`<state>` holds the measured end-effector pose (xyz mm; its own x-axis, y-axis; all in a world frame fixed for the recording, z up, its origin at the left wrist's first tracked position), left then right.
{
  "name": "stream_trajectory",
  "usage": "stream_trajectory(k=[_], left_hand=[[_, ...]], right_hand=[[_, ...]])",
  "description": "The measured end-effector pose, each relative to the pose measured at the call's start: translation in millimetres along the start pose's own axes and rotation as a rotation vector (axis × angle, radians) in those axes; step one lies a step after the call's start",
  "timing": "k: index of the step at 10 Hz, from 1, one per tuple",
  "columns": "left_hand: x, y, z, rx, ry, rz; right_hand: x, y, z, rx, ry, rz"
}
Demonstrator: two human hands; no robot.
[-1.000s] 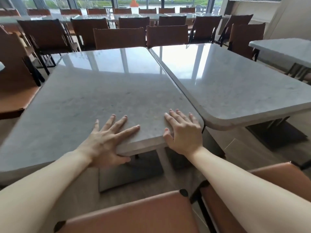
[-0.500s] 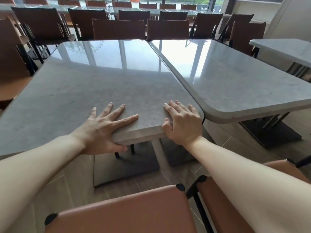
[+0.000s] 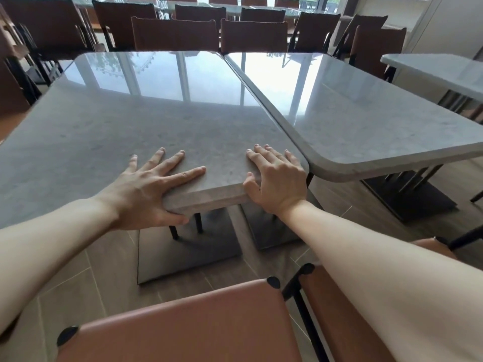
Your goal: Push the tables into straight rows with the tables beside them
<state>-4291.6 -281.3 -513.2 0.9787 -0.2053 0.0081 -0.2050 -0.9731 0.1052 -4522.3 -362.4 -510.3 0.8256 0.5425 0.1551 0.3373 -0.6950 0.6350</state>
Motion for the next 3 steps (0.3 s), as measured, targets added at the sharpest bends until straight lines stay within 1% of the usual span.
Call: stream_trajectory(k=[1,2,3], left_hand=[[-3,-4,-1,0.033,-0.028,-0.026],[-8,-3,-9,0.086,-0.118,-0.139],[-32,8,-52,0.1,-0.479,-0.385]], right_hand=[[3,-1,-4,0.087,0.007,0.019],[4,0,-5,0.348,0.061,0.098],[17,13,-36,0.601,0.257,0.293]])
Point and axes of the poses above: each hand's wrist, its own y-axis towards the middle knuckle, its own z-axis out of the palm, x = y × z, the point moved 6 cm from there along y, towards the middle knuckle, and after that the axes turned 8 degrees about -x, right-handed, at the moved point
